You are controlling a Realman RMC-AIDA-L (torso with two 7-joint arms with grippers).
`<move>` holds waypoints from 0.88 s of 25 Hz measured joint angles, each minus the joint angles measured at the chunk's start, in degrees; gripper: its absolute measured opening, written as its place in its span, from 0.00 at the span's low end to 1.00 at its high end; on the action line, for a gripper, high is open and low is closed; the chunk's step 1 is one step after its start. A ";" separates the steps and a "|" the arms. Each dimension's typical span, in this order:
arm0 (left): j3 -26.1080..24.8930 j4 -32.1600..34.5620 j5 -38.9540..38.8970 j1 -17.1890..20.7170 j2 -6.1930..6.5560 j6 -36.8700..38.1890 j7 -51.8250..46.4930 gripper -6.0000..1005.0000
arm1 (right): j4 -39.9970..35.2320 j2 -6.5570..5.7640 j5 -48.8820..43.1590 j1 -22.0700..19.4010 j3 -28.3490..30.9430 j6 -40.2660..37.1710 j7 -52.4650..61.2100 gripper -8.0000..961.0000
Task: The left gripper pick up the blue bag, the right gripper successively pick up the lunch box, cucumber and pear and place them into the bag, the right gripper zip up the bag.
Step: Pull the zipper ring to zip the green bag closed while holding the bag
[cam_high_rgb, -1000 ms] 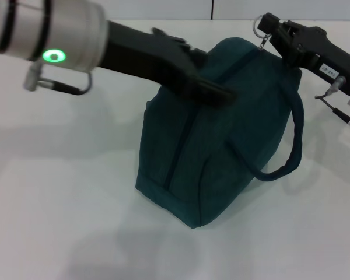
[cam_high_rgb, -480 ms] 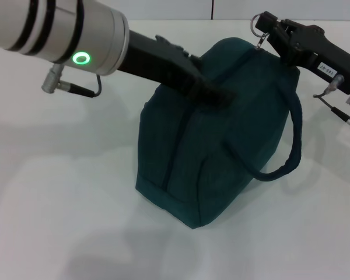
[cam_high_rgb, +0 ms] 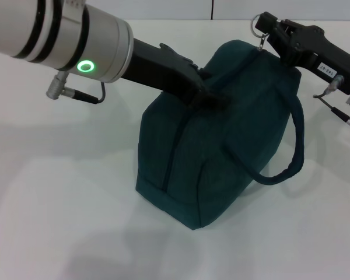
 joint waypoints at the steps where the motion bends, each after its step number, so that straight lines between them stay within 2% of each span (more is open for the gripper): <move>1: 0.10 0.00 0.02 -0.12 0.04 0.02 0.00 0.68 | 0.00 0.00 0.00 -0.01 0.00 0.00 0.00 0.15; 8: 0.31 -0.20 0.52 -0.42 0.17 0.29 0.00 0.36 | 0.00 0.00 0.00 -0.04 0.00 0.00 0.01 0.16; 14: 0.32 -0.20 0.48 -0.43 0.26 0.40 0.53 0.20 | 0.00 0.00 0.00 -0.10 0.00 0.00 0.03 0.16; 19: 0.05 -0.04 -0.52 -0.42 0.24 0.47 1.88 0.16 | 0.00 0.00 0.07 -0.31 0.15 0.03 0.11 0.16; 22: -0.42 0.15 -3.81 -0.14 0.27 0.77 3.26 0.14 | 0.11 0.00 0.35 -0.47 0.41 0.64 0.11 0.16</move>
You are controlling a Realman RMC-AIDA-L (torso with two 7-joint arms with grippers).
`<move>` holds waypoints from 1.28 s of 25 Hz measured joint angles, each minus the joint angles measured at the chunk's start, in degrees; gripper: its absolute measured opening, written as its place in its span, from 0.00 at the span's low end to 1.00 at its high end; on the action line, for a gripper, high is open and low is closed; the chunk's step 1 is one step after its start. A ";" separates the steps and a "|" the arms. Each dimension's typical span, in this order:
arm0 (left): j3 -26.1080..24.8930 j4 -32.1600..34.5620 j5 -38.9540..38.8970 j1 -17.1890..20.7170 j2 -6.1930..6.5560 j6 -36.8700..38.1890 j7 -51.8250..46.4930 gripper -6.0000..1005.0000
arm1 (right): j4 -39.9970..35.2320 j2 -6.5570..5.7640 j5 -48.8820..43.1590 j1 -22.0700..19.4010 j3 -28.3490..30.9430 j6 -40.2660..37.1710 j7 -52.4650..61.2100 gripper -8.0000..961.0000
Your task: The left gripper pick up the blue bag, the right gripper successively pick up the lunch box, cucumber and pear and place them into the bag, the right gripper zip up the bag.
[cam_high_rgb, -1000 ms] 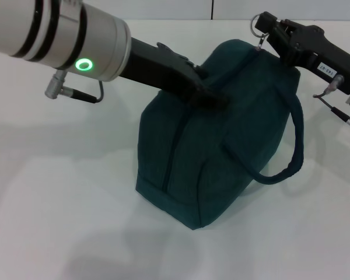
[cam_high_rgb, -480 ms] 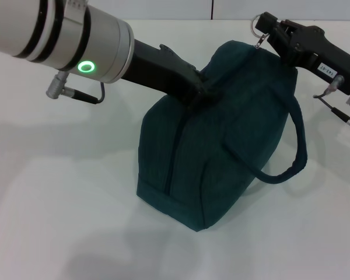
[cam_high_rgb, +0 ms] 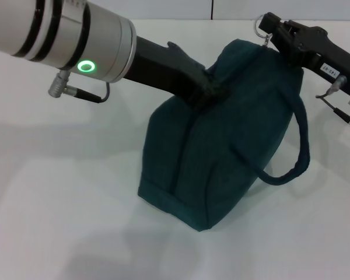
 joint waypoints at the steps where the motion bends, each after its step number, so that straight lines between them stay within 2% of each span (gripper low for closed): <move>1: -0.17 0.06 -1.04 0.08 0.00 0.19 0.49 0.14 | 0.09 0.00 0.16 -0.06 0.02 0.33 -0.02 0.16; 10: -2.27 0.39 -6.23 0.34 -0.01 0.80 3.63 0.07 | 1.09 -0.08 1.14 -2.16 0.12 8.74 -0.02 0.17; 18: -2.66 0.02 -8.17 0.41 -0.12 0.69 5.55 0.06 | 3.05 -0.02 0.99 -1.96 -0.39 11.66 0.01 0.17; 24: -3.07 -1.52 -8.29 0.45 -0.19 0.36 6.50 0.07 | 2.78 0.00 1.12 -2.33 -0.28 11.33 0.20 0.17; 32: -6.97 -5.65 -10.62 0.95 -0.22 -0.21 9.55 0.09 | 2.56 0.00 4.67 -4.66 0.13 7.47 0.91 0.18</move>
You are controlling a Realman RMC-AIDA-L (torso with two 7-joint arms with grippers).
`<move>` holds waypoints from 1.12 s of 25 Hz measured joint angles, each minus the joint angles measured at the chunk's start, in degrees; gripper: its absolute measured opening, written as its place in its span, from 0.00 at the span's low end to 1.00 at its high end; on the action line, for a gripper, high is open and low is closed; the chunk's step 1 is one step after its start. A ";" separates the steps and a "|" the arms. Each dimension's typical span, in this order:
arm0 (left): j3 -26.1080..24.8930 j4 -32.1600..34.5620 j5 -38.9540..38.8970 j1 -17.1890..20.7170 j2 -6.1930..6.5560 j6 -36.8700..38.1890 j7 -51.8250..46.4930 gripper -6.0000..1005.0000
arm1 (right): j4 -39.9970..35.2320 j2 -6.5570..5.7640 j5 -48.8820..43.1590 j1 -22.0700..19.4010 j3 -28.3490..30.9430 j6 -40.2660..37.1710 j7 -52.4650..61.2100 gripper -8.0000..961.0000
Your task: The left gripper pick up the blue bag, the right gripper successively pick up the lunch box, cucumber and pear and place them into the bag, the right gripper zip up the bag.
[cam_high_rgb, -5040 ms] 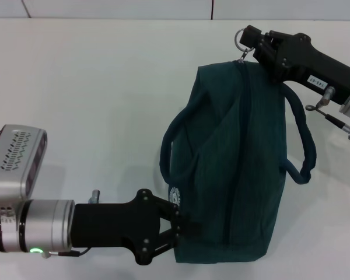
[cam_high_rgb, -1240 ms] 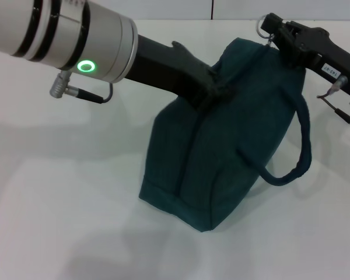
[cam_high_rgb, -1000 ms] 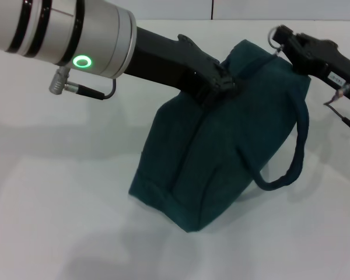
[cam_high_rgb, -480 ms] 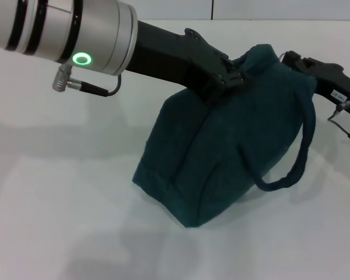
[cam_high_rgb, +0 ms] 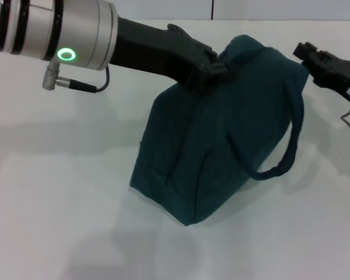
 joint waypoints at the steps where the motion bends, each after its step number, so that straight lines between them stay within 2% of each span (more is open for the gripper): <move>1: -0.17 -0.28 -0.21 0.02 0.00 -0.14 0.35 0.09 | -0.08 -0.02 0.51 -0.46 0.00 -0.41 -0.24 0.18; 4: -0.92 -0.91 -1.23 0.23 -0.01 -0.38 0.66 0.09 | 0.00 -0.21 0.76 -1.32 0.02 -1.79 -0.73 0.18; 9: -1.98 -1.83 -4.23 1.13 0.03 -0.44 2.04 0.10 | -0.06 -0.33 0.87 -2.56 0.05 -2.48 -0.87 0.45; 14: -4.67 -1.90 -5.80 2.51 -0.01 -0.50 3.49 0.32 | -0.20 -0.52 0.88 -3.07 0.43 -4.00 -0.93 0.54; 18: -9.32 -2.32 -12.92 6.10 0.04 0.11 10.16 0.46 | -0.25 -1.17 0.60 -4.34 2.24 -9.67 -1.00 0.62; 20: -12.31 -2.96 -17.39 9.45 0.06 1.13 16.89 0.53 | -0.35 -2.10 0.17 -5.08 2.65 -14.33 -1.39 0.66; 25: -16.30 -6.67 -20.62 16.07 0.29 3.95 25.58 0.75 | -1.46 -5.70 -6.22 -7.13 2.68 -30.00 -4.58 0.88; 28: -19.62 -13.62 -20.19 17.70 0.40 9.27 30.82 0.84 | -2.97 -7.15 -12.65 -8.24 2.82 -37.27 -7.03 0.89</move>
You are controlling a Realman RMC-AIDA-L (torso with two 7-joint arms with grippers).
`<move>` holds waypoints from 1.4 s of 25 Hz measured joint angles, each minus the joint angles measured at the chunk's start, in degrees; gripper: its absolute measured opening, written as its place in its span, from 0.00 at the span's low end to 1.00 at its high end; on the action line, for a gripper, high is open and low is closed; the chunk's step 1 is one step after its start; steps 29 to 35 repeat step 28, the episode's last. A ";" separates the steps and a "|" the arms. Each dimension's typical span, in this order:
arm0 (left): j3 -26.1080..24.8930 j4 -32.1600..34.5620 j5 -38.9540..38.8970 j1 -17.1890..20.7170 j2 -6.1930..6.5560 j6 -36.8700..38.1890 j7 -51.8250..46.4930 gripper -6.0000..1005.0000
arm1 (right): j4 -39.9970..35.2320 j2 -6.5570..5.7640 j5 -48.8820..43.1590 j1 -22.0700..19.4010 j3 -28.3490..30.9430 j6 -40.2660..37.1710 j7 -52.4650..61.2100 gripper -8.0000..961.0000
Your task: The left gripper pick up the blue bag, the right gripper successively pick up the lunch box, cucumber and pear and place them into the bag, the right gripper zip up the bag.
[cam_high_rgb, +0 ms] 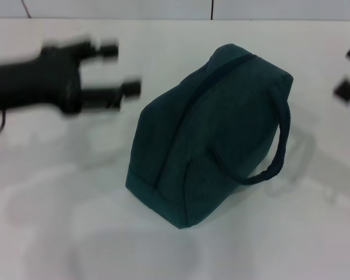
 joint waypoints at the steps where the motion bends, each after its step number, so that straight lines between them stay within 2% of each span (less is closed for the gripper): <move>1: -1.18 -2.95 0.15 0.21 0.07 2.15 2.17 0.86 | -0.41 -0.30 -2.20 -0.30 0.03 -2.04 -1.00 0.90; 4: -4.63 -11.83 1.59 0.43 0.28 7.48 9.02 0.89 | -0.82 -0.47 -8.00 -1.41 0.05 -6.16 -4.90 0.90; 8: -6.22 -19.70 8.63 0.56 0.25 9.08 16.81 0.89 | -0.56 0.59 -13.92 -3.04 0.07 -6.98 -9.47 0.90; 11: -6.33 -25.17 13.24 0.57 -0.02 8.43 23.61 0.88 | 0.31 1.64 -17.34 -4.01 0.04 -3.53 -10.73 0.90; 17: -7.73 -34.76 14.16 0.60 -0.02 4.95 35.14 0.88 | 0.72 3.94 -22.21 -6.26 0.07 7.12 -12.53 0.90; 24: -10.04 -37.21 16.72 0.55 0.04 4.51 37.20 0.88 | 1.16 5.44 -26.20 -6.35 -0.15 14.48 -13.38 0.89; 35: -10.13 -37.26 16.94 0.64 0.00 4.50 37.41 0.88 | 1.18 5.55 -26.40 -6.46 0.00 14.95 -13.92 0.89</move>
